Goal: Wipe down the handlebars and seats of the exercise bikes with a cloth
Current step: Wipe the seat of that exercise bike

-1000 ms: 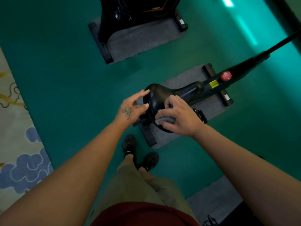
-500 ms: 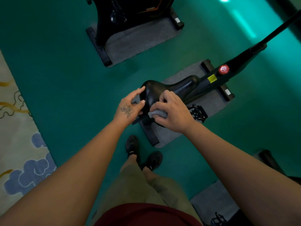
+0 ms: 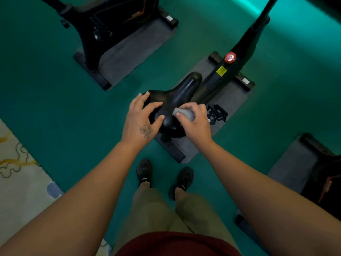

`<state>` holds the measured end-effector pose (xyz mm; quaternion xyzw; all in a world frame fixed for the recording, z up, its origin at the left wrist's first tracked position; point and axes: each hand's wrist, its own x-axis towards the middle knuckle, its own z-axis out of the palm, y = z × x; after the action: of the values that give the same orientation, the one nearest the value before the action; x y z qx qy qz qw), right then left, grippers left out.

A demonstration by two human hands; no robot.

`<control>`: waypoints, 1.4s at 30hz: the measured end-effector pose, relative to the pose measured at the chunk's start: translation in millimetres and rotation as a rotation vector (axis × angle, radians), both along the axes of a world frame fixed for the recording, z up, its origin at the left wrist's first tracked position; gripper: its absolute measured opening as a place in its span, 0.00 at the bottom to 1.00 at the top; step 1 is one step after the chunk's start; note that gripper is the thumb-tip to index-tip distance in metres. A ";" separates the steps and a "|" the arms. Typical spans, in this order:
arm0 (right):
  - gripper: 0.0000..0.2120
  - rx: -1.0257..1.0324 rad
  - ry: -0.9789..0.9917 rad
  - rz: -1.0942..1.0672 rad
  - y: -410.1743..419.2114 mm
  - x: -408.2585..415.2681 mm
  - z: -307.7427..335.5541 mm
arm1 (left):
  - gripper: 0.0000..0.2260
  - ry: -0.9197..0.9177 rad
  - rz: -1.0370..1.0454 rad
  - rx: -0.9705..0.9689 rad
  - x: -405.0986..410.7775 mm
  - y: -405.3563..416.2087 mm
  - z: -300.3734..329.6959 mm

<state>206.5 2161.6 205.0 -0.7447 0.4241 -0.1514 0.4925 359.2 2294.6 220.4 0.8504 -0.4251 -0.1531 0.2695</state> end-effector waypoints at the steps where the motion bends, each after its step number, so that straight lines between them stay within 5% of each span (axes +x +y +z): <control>1: 0.07 -0.008 0.018 -0.008 -1.3 2.6 -1.1 | 0.18 -0.036 -0.052 0.011 2.7 -1.4 -0.7; 11: 0.08 -0.031 -0.046 -0.329 84.9 -7.8 -18.5 | 0.18 -0.107 -0.252 0.039 17.6 -2.7 2.5; 19: 0.14 0.097 -0.115 -0.847 61.9 10.1 -11.3 | 0.19 -0.158 -0.357 0.030 35.9 -2.2 0.8; 31: 0.10 0.112 -0.121 -0.975 147.6 51.3 -3.9 | 0.20 -0.247 -0.441 0.066 49.8 -2.1 -3.7; 42: 0.07 0.240 -0.125 -1.183 108.4 27.9 4.4 | 0.15 -0.237 -0.507 0.029 60.5 -5.8 -7.5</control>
<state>234.4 2270.0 209.5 -0.3114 0.7504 -0.3942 0.4295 419.6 2288.9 212.9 0.7327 -0.6505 -0.1213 0.1588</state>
